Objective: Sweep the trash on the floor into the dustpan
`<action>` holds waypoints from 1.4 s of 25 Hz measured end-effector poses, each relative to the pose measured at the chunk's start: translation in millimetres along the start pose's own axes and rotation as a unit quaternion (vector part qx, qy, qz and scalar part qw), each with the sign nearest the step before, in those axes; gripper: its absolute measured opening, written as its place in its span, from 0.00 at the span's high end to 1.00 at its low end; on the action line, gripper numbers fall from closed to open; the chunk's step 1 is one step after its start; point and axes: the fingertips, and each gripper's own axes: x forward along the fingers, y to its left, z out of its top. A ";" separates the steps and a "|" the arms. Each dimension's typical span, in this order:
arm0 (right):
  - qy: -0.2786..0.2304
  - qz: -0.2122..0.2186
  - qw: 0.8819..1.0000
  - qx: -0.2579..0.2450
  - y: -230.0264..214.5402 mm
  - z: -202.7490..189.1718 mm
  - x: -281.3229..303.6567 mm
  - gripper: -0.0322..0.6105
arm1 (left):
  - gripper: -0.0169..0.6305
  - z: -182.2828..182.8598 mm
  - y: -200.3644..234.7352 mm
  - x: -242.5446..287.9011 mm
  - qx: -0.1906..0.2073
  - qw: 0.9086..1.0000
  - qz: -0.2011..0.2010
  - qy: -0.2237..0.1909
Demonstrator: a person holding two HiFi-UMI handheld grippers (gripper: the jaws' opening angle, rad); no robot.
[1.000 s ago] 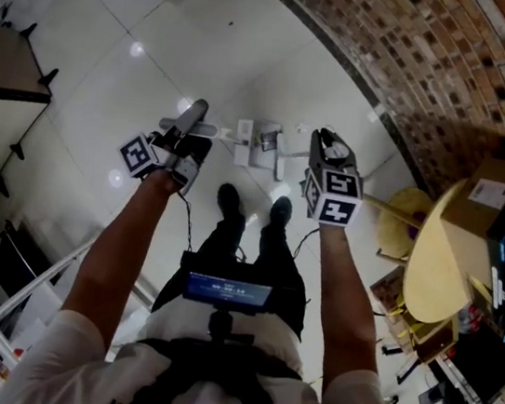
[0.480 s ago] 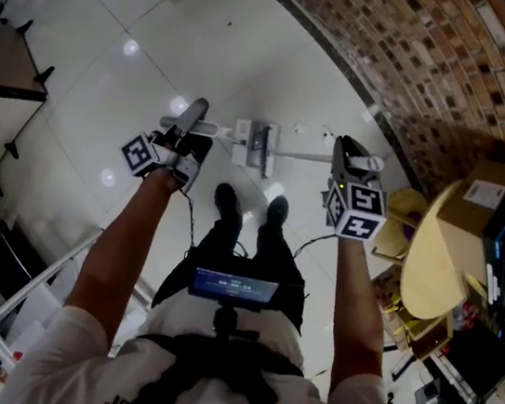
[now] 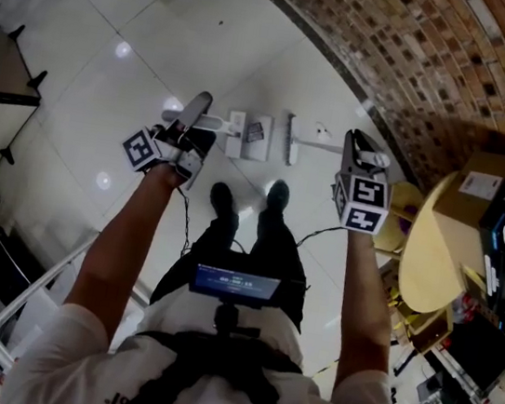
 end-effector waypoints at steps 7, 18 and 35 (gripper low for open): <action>0.019 -0.011 0.999 -0.026 -50.3 -15.1 37.1 0.90 | 0.97 -10.1 0.6 33.6 0.005 1.000 0.003 -0.005; 0.048 0.023 0.998 -0.031 -56.7 -23.1 93.0 0.90 | 0.97 -18.6 19.3 81.8 0.014 1.000 0.020 0.002; 0.008 0.091 0.989 0.116 -5.8 -2.6 83.8 0.89 | 0.97 -8.4 27.0 56.3 0.007 0.999 0.032 -0.012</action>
